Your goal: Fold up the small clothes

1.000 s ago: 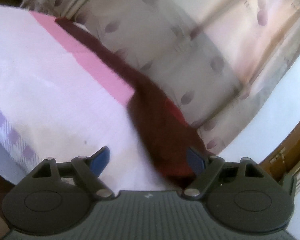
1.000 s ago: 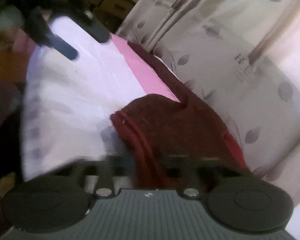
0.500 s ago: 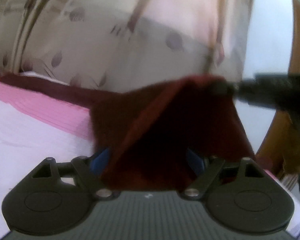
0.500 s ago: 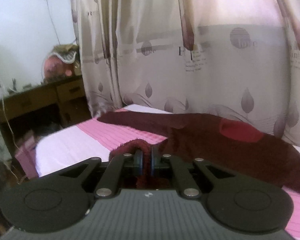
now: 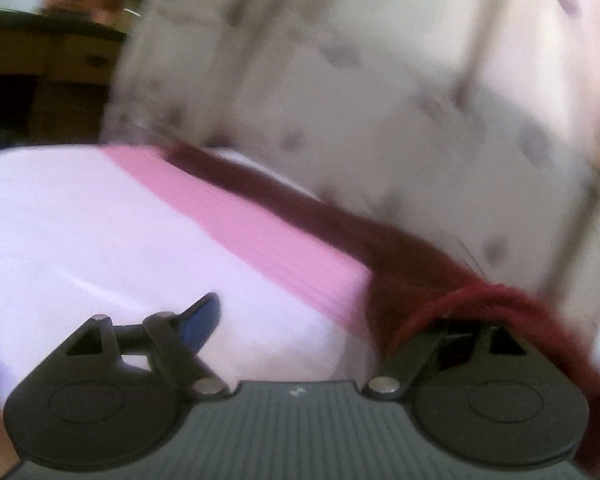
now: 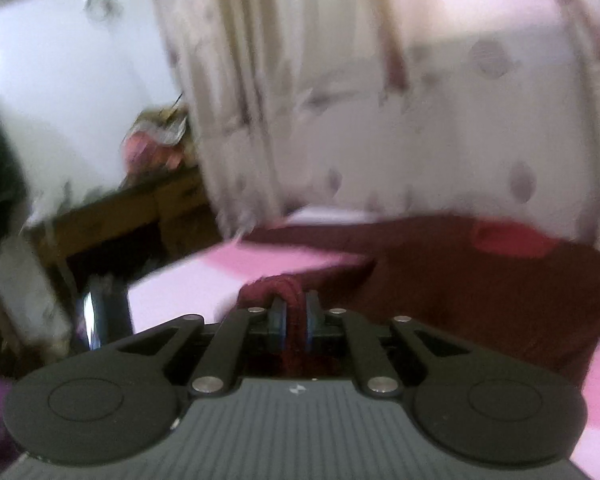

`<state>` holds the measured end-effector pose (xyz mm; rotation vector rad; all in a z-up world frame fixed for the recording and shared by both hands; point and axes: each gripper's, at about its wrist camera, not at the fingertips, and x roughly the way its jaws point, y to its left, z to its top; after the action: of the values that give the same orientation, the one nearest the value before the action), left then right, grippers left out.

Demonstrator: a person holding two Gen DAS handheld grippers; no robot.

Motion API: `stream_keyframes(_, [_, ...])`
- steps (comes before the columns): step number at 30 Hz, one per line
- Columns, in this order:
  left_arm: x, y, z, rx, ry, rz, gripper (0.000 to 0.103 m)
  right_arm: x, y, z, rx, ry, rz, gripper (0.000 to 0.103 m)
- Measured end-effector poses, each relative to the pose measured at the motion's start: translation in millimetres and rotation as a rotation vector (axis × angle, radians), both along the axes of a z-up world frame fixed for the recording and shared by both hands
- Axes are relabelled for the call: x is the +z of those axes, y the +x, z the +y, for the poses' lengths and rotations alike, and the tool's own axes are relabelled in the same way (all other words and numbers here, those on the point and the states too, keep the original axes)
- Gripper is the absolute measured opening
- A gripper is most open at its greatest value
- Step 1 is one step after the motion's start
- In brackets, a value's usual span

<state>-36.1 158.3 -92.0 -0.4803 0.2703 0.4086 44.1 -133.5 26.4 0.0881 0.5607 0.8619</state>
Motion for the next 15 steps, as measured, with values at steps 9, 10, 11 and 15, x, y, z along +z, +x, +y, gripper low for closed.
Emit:
stream_keyframes(9, [-19,-38,23,-0.111,0.065,0.083,0.083,-45,-51,-144,-0.509,0.092,0.149,0.053])
stream_keyframes(10, [-19,-39,22,-0.117,0.07,0.073,0.083,-51,-53,-156,-0.535,0.106,0.188,0.053])
stream_keyframes(11, [-18,-42,25,-0.132,0.075,0.062,0.083,-56,-55,-163,-0.542,0.117,0.225,0.053])
stream_keyframes(15, [-10,-59,43,-0.166,0.047,0.042,0.084,-73,-53,-158,-0.53,0.137,0.291,0.063])
